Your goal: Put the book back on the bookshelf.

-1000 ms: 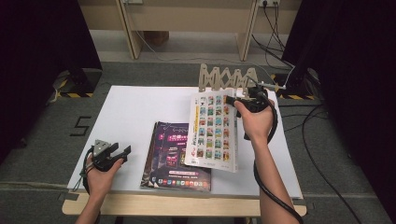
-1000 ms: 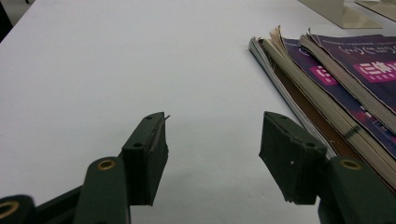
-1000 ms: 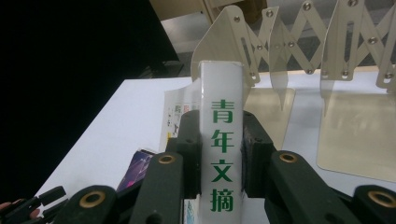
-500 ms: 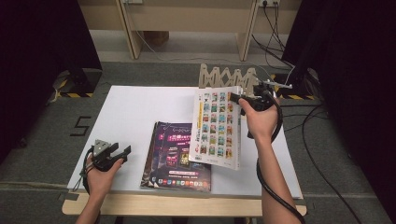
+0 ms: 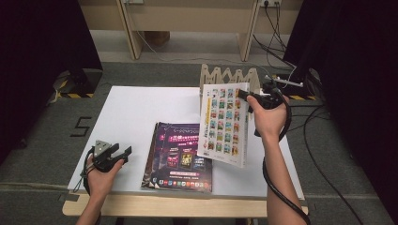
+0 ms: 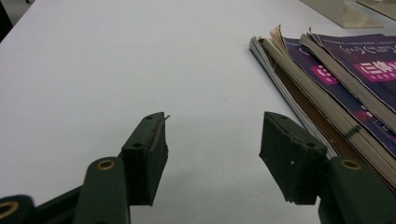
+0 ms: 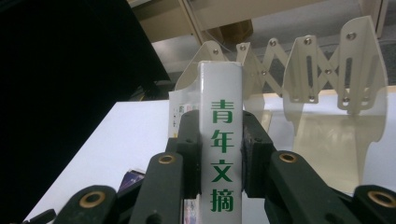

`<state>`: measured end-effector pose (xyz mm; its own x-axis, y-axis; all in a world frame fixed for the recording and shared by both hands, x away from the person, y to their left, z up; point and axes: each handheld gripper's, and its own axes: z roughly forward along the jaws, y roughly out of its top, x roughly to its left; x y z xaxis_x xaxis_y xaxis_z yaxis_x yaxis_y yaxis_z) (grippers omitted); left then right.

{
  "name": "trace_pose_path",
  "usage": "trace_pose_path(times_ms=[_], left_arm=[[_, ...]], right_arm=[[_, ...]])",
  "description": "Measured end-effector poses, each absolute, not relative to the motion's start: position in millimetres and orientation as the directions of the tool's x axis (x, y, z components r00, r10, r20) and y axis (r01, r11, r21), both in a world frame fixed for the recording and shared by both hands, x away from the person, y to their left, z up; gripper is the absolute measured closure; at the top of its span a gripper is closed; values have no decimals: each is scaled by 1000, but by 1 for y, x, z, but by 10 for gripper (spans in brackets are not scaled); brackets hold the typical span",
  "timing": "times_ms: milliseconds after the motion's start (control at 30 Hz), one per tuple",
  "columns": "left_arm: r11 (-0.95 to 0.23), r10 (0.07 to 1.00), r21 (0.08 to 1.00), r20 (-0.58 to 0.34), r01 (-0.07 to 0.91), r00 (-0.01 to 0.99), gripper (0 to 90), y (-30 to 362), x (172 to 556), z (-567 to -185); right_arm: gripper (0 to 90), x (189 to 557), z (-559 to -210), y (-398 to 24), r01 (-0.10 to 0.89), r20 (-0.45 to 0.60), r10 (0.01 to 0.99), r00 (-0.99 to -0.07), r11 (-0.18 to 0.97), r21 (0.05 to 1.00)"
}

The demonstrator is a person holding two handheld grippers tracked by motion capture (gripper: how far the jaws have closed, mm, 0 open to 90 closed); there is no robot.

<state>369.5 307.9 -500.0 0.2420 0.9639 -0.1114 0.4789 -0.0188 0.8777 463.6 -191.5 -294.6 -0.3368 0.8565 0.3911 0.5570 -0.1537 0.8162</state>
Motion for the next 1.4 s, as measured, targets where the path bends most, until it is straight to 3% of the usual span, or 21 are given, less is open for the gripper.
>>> trace_pose_path(times_ms=[1400], left_arm=[[-14,964,878,-115,479,239,402,308,370,-500]], right_arm=[[743,465,-271,-216,490,384,876,-291,-208,846]])
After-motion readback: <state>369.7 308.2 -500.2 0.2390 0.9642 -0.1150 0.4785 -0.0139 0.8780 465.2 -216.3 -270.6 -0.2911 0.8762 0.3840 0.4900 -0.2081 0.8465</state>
